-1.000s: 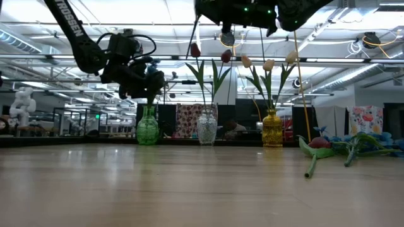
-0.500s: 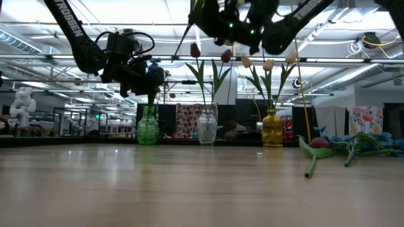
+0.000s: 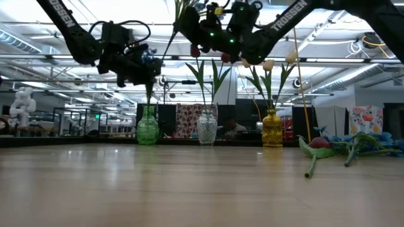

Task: Sort flowers into vase by color
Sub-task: Put the left blue flowers into the green vase

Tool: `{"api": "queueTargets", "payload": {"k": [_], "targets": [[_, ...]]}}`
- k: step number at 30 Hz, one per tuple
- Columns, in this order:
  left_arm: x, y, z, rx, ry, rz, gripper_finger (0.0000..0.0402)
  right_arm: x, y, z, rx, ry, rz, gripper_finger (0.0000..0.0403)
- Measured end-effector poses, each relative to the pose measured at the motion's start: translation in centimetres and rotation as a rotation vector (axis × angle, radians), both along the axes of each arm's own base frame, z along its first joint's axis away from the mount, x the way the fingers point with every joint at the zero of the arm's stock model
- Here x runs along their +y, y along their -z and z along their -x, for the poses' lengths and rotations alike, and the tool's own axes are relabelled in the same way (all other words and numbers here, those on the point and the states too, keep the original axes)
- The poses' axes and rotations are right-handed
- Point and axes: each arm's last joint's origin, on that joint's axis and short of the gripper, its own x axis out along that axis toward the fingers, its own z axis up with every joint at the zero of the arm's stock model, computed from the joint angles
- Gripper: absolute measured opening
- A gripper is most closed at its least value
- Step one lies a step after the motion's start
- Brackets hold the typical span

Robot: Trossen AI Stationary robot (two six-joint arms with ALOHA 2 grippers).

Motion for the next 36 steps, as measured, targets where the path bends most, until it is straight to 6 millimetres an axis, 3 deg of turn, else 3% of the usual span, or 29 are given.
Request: {"api": "queueTargets", "payload": {"k": [7,13,20,25,36], "targets": [[0.1,-0.3,0.8,0.016,-0.022,0.019,0.0042,-1.1,1.8,-2.1,0.045,0.066,-0.004,0.0034],[0.2,-0.1,1.0,0.032,-0.024,0.038,0.0042,-1.0,2.6,-2.7,0.066,0.105,-0.003,0.0034],[0.2,0.0,1.0,0.035,-0.024,0.043,0.0042,1.7,1.7,-3.5,0.103,0.119,0.116,0.0034],[0.2,0.0,1.0,0.036,-0.024,0.045,0.0042,3.8,2.2,-4.3,0.2,0.222,0.242,0.0034],[0.2,0.0,1.0,0.038,-0.024,0.048,0.0042,5.7,2.4,-4.9,0.304,0.354,0.452,0.0025]]}}
